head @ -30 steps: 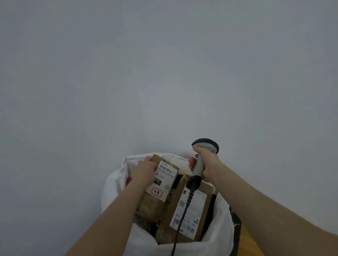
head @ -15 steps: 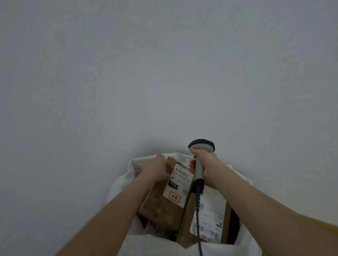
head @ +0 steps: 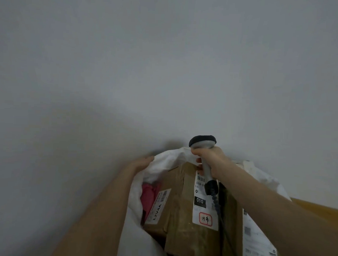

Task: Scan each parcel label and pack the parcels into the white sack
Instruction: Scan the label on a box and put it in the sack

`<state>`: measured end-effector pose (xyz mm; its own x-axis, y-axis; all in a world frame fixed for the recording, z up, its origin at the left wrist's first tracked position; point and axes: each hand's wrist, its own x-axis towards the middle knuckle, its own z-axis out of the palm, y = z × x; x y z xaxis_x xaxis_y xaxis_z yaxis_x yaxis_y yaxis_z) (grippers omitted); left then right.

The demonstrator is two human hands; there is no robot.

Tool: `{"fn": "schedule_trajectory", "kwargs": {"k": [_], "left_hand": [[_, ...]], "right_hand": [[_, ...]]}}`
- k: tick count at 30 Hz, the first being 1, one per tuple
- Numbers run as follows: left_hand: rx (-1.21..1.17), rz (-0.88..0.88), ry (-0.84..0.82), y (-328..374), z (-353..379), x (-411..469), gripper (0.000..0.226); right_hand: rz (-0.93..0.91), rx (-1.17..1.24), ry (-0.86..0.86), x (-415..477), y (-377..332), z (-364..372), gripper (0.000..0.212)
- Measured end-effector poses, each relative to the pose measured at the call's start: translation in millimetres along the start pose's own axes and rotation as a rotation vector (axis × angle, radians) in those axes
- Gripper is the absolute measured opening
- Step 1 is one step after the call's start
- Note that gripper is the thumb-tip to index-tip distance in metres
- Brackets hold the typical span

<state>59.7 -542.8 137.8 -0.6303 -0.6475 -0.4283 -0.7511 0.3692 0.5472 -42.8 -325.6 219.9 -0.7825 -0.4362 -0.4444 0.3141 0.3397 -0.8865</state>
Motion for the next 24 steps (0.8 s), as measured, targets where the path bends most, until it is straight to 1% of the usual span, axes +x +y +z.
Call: {"fn": "schedule_trajectory", "kwargs": {"k": [1, 3, 5, 6, 8, 9, 10, 11, 13, 14, 16, 18, 20, 22, 23, 24], "left_hand": [[-0.016, -0.040, -0.026, -2.6, 4.2, 3.6, 0.055], [0.032, -0.103, -0.042, -7.2, 10.7, 5.6, 0.056], [0.022, -0.081, 0.002, -7.2, 7.9, 4.9, 0.050], [-0.022, -0.036, 0.074, -1.8, 3.0, 4.2, 0.045], [-0.143, 0.064, 0.279, 14.7, -14.9, -3.6, 0.027], [-0.200, 0.108, 0.358, 23.8, -24.7, -10.0, 0.021], [-0.239, 0.147, 0.392, 31.0, -31.9, -16.5, 0.023], [-0.284, 0.172, 0.383, 34.2, -34.4, -23.2, 0.027], [-0.386, 0.190, 0.296, 30.3, -29.3, -41.8, 0.033], [-0.390, 0.179, 0.278, 23.2, -23.9, -52.2, 0.039], [-0.339, 0.110, 0.316, 3.8, -13.7, -73.1, 0.059], [-0.322, -0.020, 0.356, -14.4, -6.5, -96.7, 0.078], [-0.352, -0.184, 0.300, -28.8, 4.4, -125.8, 0.090], [-0.494, -0.371, 0.192, -39.7, 21.9, -156.2, 0.092], [-0.551, -0.433, 0.157, -43.8, 31.5, -170.0, 0.087], [-0.559, -0.444, 0.157, -45.9, 39.9, -180.1, 0.079]], "right_hand": [[-0.003, -0.003, -0.006, 1.7, 2.2, 1.5, 0.023], [-0.018, -0.013, -0.009, 4.8, 4.7, 2.6, 0.021], [-0.036, -0.064, 0.021, 5.3, 4.2, 6.9, 0.025], [-0.048, -0.093, 0.036, 4.3, 2.4, 8.1, 0.027], [-0.081, -0.137, 0.058, 0.4, 0.7, 10.0, 0.026], [-0.096, -0.146, 0.058, -0.9, 0.5, 10.5, 0.026], [-0.103, -0.144, 0.050, -3.1, 1.5, 10.9, 0.025], [-0.105, -0.139, 0.037, -6.3, 2.5, 11.2, 0.026], [-0.110, -0.123, 0.013, -12.2, 4.1, 8.8, 0.028], [-0.114, -0.114, 0.005, -15.2, 3.9, 7.3, 0.030], [-0.138, -0.125, -0.011, -21.1, 2.3, 2.2, 0.034], [-0.158, -0.125, -0.017, -27.1, -1.5, -2.7, 0.039], [-0.126, -0.041, -0.088, -35.8, -2.5, -8.5, 0.045], [-0.069, 0.016, -0.180, -49.6, 0.3, -15.0, 0.045], [-0.040, 0.020, -0.215, -57.3, 3.7, -19.1, 0.044], [-0.019, 0.025, -0.242, -64.1, 7.7, -23.5, 0.043]]}}
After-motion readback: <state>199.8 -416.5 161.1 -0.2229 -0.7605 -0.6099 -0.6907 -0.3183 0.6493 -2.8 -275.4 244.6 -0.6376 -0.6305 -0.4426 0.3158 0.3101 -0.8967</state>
